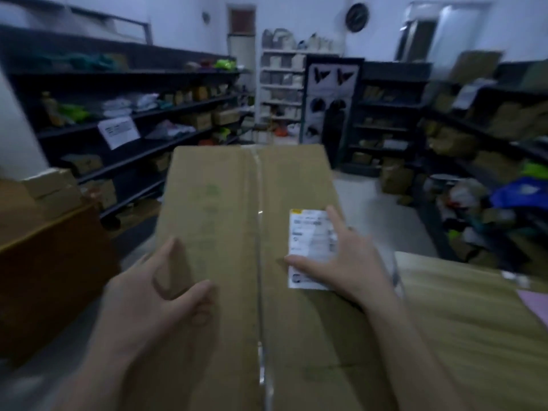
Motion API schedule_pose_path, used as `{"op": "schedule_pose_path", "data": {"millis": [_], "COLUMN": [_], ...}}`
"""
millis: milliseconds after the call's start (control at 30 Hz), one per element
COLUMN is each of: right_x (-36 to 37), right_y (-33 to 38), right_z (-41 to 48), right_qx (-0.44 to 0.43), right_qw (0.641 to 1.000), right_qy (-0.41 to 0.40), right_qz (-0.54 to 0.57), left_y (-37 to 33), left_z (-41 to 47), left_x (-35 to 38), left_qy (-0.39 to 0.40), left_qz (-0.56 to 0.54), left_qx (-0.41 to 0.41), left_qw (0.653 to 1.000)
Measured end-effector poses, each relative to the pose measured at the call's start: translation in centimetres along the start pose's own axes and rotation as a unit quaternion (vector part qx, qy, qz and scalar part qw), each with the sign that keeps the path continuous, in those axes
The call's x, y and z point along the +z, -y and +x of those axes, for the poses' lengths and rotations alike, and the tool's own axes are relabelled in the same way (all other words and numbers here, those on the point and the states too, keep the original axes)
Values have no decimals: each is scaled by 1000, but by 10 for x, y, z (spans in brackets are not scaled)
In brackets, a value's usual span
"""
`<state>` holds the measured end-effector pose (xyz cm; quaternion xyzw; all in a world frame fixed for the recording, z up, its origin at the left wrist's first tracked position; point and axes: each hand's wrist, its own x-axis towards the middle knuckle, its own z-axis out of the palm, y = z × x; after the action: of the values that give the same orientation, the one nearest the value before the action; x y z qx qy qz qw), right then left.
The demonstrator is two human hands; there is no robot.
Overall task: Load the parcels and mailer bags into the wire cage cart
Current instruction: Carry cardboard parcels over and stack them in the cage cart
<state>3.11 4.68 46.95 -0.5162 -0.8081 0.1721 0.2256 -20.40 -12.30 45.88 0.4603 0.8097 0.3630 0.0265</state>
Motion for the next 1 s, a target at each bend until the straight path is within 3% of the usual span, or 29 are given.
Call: {"op": "schedule_pose_path", "data": {"millis": [133, 200, 600, 1000], "right_x": [-2, -6, -80, -216], "right_y": [17, 18, -56, -204], "right_z": [-21, -27, -114, -337], "right_qx": [17, 43, 166, 373], "right_qw": [1000, 998, 982, 903], "right_qy": [14, 7, -83, -207], "right_qz": [-11, -34, -38, -57], "left_y": [-8, -18, -109, -315], "left_z": [11, 21, -1, -187], "left_x": [-16, -11, 50, 147], "left_qy": [63, 53, 76, 185], "left_qz": [4, 17, 89, 54], "left_qx": [-79, -82, 127, 335], "left_qw": [995, 995, 985, 922]}}
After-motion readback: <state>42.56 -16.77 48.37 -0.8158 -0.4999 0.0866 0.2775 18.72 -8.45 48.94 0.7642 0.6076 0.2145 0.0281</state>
